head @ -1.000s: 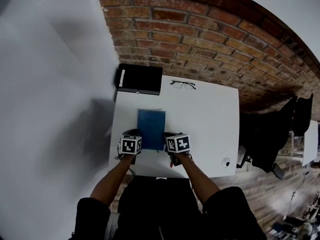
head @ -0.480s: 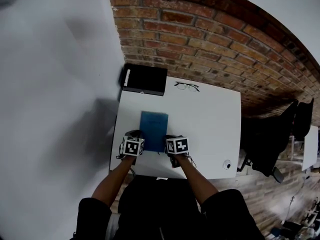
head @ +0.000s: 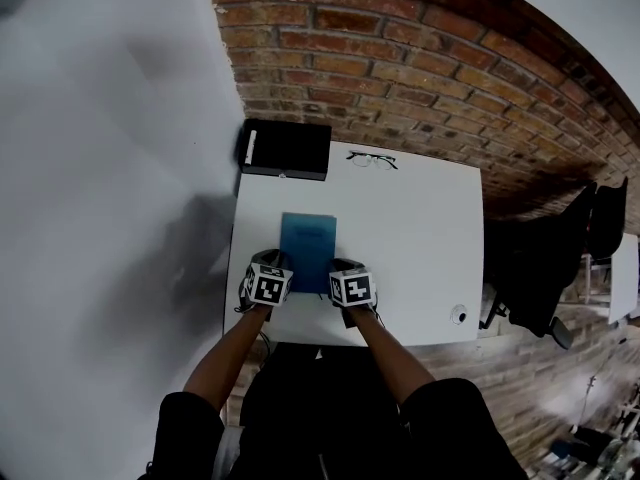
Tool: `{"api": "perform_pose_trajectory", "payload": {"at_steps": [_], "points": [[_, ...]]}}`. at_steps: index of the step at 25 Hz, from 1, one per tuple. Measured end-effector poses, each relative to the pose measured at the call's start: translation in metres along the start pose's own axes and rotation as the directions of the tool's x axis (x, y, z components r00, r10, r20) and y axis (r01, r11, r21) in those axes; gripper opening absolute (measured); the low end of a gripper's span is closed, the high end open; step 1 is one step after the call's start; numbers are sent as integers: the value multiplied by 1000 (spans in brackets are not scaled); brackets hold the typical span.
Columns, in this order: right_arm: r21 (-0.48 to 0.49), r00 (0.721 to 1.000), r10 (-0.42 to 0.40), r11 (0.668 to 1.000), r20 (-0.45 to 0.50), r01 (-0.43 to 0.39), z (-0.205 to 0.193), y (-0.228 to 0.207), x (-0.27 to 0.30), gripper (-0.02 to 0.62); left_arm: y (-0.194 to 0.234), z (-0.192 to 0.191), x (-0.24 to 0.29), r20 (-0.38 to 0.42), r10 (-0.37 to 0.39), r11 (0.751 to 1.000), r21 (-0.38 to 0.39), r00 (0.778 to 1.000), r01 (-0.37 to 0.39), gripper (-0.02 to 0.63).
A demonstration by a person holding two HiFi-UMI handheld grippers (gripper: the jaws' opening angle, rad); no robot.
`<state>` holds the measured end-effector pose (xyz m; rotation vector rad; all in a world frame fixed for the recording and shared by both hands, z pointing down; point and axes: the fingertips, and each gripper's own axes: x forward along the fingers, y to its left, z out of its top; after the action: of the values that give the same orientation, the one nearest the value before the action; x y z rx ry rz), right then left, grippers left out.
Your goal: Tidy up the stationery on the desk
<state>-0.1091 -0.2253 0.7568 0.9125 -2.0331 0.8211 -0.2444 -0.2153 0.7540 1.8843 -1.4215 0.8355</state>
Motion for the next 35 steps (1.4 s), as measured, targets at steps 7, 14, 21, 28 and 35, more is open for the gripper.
{"api": "perform_pose_trajectory", "payload": {"at_steps": [7,14,21,28,35], "points": [[-55,981,-52,996,189,64,15,-3,-42,41,-2,20,-27,118,66,998,-15,991,-65,51],[-10,952,-93,995,291,100,11,1,-93,41,-22,23,-61,203,60,998,-21,977,-57,51],[34,931,-161,987,327,159,-35,3,-127,42,-52,1,-100,237,29,999,23,971,-35,50],[88,938,-197,980,286,179,-84,5,-129,70,-79,-33,-125,230,-17,999,54,973,5,49],[74,951,-221,975,218,209,-109,-3,-113,75,-80,-62,-143,238,-3,1000,21,971,-2,49]]}}
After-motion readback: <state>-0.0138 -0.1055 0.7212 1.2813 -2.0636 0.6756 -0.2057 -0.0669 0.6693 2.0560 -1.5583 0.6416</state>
